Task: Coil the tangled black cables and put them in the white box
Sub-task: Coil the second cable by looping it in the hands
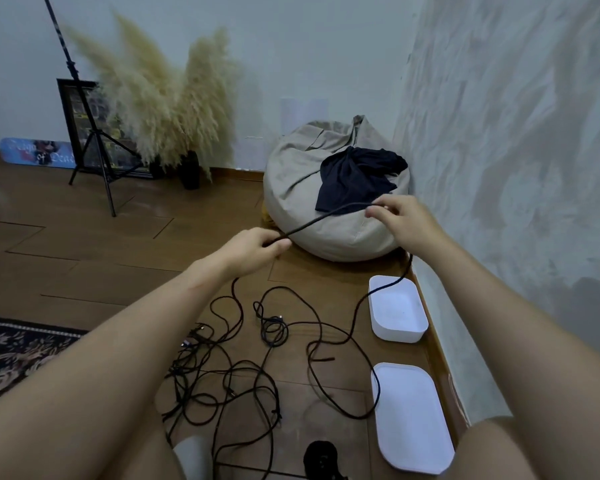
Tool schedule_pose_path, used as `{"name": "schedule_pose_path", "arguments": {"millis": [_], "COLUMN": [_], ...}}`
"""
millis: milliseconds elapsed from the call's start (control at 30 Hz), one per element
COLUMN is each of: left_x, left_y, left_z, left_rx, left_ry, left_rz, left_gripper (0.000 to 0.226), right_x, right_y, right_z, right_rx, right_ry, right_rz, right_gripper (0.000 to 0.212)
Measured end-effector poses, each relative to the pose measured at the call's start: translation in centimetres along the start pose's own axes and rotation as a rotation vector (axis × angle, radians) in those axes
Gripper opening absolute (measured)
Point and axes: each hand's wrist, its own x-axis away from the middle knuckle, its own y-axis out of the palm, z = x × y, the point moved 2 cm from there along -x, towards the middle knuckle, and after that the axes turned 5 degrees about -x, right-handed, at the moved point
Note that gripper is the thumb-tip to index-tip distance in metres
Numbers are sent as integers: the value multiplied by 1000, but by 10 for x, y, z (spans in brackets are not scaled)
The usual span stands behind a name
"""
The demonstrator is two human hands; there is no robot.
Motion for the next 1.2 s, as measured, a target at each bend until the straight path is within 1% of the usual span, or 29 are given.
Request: {"name": "schedule_pose_path", "arguments": {"millis": [33, 67, 100, 167, 200, 233, 267, 333, 367, 400, 467, 500, 567, 600, 633, 667, 700, 767, 800, 833, 900, 933, 967, 1000, 1033, 1067, 1100, 1133, 1200], "left_x": [1, 3, 3, 2, 0, 0, -1, -1, -1, 0, 0, 0, -2, -3, -4, -4, -5, -3, -1, 2, 5, 4, 2, 0, -2, -3, -4, -4, -3], "left_y": [0, -1, -2, -1, -1, -1, -1, -5, -6, -7, -5, -3, 3, 5, 6, 7, 6, 2, -1, -3, -5, -5, -4, -2, 1, 4, 5, 4, 1], "left_z": [-6, -7, -5, 11, 21, 30, 37, 41, 40, 38, 37, 38, 45, 50, 53, 54, 51, 35, 25, 14, 4, 7, 14, 25, 36, 46, 51, 50, 32], "left_rx": [-4, -11, -23, -40, -40, -42, -44, -54, -65, -78, -111, -129, -155, -160, -156, -137, -106, -40, -13, 10, 27, 23, 12, 2, -8, -5, 12, 38, 71], "left_ry": [-27, -34, -20, 60, 108, 149, 178, 209, 215, 215, 219, 230, 260, 276, 288, 289, 273, 189, 137, 88, 52, 74, 114, 172, 228, 271, 284, 268, 163], "left_rz": [-8, -1, 11, 25, 28, 33, 39, 59, 67, 69, 56, 51, 52, 56, 63, 69, 76, 86, 89, 85, 75, 78, 87, 98, 108, 113, 116, 113, 100], "left_gripper": [43, 43, 43, 42, 42, 43, 44, 44, 43, 42, 41, 40, 39, 38, 38, 38, 37, 36, 34, 32, 30, 29, 28, 29, 31, 35, 38, 39, 38], "right_x": [2, 5, 9, 16, 19, 20, 18, 16, 15, 16, 20, 23, 29, 30, 29, 27, 23, 17, 14, 12, 17, 20, 23, 25, 26, 25, 21, 17, 12], "right_y": [-5, -7, -6, 0, 4, 7, 7, 2, -2, -5, -6, -2, 10, 16, 19, 19, 17, 1, -8, -15, -16, -10, -2, 7, 15, 19, 19, 13, -7], "right_z": [5, 6, 2, -14, -23, -31, -36, -40, -40, -38, -35, -34, -37, -39, -40, -40, -38, -27, -17, -8, -4, -8, -15, -24, -31, -37, -38, -36, -21], "right_rx": [11, -25, -93, -207, -267, -353, -465, -695, -776, -791, -612, -493, -332, -268, -206, -149, -95, 4, 46, 82, 74, 51, 35, 11, -7, -19, -9, 19, 128], "right_ry": [45, 95, 144, 219, 221, 204, 188, 208, 228, 236, 209, 195, 173, 145, 108, 73, 42, 22, 36, 61, 124, 142, 140, 114, 71, 17, -31, -60, -50], "right_rz": [-8, -72, -190, -402, -448, -440, -392, -254, -206, -186, -233, -304, -472, -518, -526, -496, -427, -223, -157, -156, -312, -402, -470, -511, -529, -512, -447, -347, -139], "right_gripper": [18, 17, 18, 35, 40, 42, 43, 52, 56, 56, 48, 42, 29, 24, 21, 21, 22, 23, 23, 22, 18, 24, 30, 30, 24, 20, 22, 25, 26]}}
